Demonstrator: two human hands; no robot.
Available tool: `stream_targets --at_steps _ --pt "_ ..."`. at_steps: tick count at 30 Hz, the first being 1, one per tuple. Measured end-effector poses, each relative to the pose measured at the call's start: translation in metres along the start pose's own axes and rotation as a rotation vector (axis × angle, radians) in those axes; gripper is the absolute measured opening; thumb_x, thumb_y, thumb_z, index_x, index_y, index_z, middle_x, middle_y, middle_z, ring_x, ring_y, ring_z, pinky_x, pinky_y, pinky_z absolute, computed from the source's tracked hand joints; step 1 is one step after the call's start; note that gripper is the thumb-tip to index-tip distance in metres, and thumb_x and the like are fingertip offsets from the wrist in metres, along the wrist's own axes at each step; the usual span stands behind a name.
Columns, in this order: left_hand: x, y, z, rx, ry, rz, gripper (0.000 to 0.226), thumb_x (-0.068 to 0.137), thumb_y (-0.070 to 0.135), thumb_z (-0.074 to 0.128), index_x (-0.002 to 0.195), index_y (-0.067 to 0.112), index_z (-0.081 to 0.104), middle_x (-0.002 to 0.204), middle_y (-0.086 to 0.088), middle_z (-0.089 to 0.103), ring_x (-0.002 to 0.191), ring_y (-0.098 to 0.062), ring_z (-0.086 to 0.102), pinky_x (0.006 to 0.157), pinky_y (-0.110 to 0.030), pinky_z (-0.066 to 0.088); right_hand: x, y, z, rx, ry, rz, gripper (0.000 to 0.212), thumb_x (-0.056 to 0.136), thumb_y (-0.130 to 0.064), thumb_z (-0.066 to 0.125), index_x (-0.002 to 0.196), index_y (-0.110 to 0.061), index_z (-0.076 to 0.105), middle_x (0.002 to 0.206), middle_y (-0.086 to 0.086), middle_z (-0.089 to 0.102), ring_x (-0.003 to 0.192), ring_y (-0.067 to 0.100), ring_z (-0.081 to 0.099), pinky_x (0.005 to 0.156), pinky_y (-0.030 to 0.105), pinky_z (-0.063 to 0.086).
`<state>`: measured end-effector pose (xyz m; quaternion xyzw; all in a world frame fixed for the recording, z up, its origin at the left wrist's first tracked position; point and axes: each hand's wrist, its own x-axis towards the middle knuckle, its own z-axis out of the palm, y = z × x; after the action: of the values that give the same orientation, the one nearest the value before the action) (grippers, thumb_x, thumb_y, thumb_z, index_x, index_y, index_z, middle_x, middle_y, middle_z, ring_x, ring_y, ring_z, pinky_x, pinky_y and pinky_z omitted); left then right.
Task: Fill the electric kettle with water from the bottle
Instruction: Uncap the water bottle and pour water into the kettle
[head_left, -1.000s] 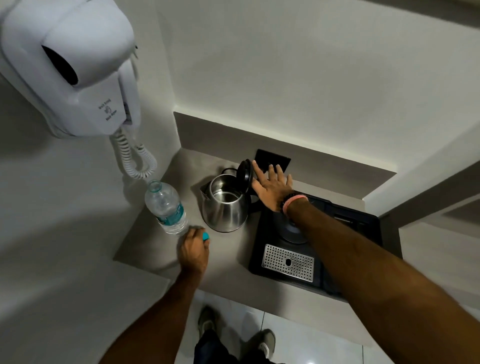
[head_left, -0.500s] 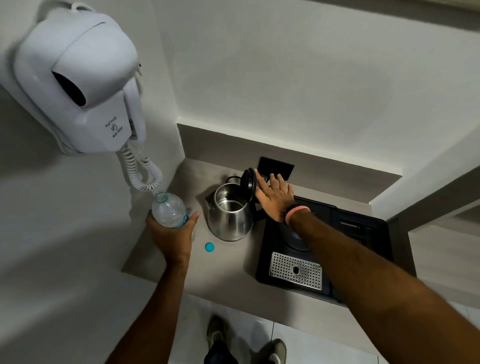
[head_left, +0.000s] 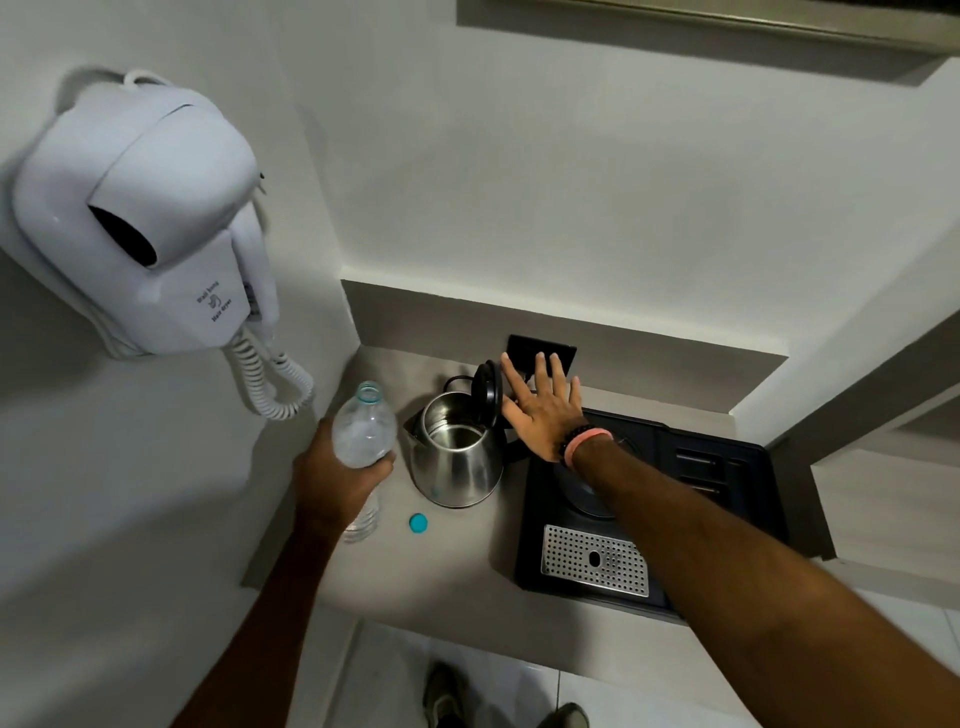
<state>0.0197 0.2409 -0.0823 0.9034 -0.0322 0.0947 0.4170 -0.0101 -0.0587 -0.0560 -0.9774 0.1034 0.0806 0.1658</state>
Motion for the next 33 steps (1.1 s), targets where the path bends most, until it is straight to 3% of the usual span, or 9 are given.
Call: stream_targets --at_steps 4,13,18,27,33 --pt "0.017 0.019 -0.018 0.093 -0.320 0.040 0.080 0.046 0.045 0.091 0.116 0.041 0.051 0.100 0.015 0.065 0.088 -0.012 0.062 0.081 -0.027 0.047 0.000 -0.001 0.002 -0.019 0.066 0.002 0.077 0.078 -0.074 -0.003 0.147 -0.047 -0.021 0.162 0.018 -0.019 0.147 0.036 -0.023 0.115 0.060 -0.012" --pt "0.028 0.057 -0.025 0.358 -0.754 0.014 0.076 0.055 0.031 0.096 0.119 0.027 0.055 0.107 0.011 0.060 0.096 -0.010 0.056 0.082 -0.025 0.045 0.003 0.001 -0.002 -0.067 0.047 0.021 0.076 0.083 -0.073 0.003 0.149 -0.044 -0.021 0.162 0.020 -0.017 0.148 0.039 -0.019 0.114 0.062 -0.010" --pt "0.032 0.059 -0.024 0.504 -0.841 0.000 0.079 0.053 0.037 0.096 0.119 0.026 0.054 0.112 0.008 0.062 0.097 -0.011 0.057 0.086 -0.027 0.048 0.003 0.002 0.000 -0.074 0.029 0.022 0.075 0.082 -0.074 0.002 0.146 -0.046 -0.023 0.162 0.021 -0.015 0.148 0.040 -0.018 0.114 0.063 -0.009" --pt "0.034 0.063 -0.027 0.597 -0.884 -0.073 0.084 0.044 0.043 0.095 0.116 0.028 0.056 0.100 0.008 0.065 0.083 -0.010 0.063 0.073 -0.028 0.051 0.003 0.003 0.001 -0.089 0.030 0.022 0.072 0.085 -0.072 0.003 0.147 -0.047 -0.022 0.163 0.021 -0.012 0.149 0.040 -0.016 0.114 0.064 -0.007" --pt "0.033 0.067 -0.030 0.595 -0.877 -0.095 0.076 0.043 0.043 0.095 0.106 0.031 0.054 0.086 0.013 0.060 0.074 -0.005 0.061 0.059 -0.023 0.043 0.003 0.004 0.002 -0.074 0.021 0.021 0.069 0.088 -0.071 0.008 0.147 -0.048 -0.019 0.163 0.021 -0.011 0.149 0.039 -0.016 0.115 0.064 -0.008"
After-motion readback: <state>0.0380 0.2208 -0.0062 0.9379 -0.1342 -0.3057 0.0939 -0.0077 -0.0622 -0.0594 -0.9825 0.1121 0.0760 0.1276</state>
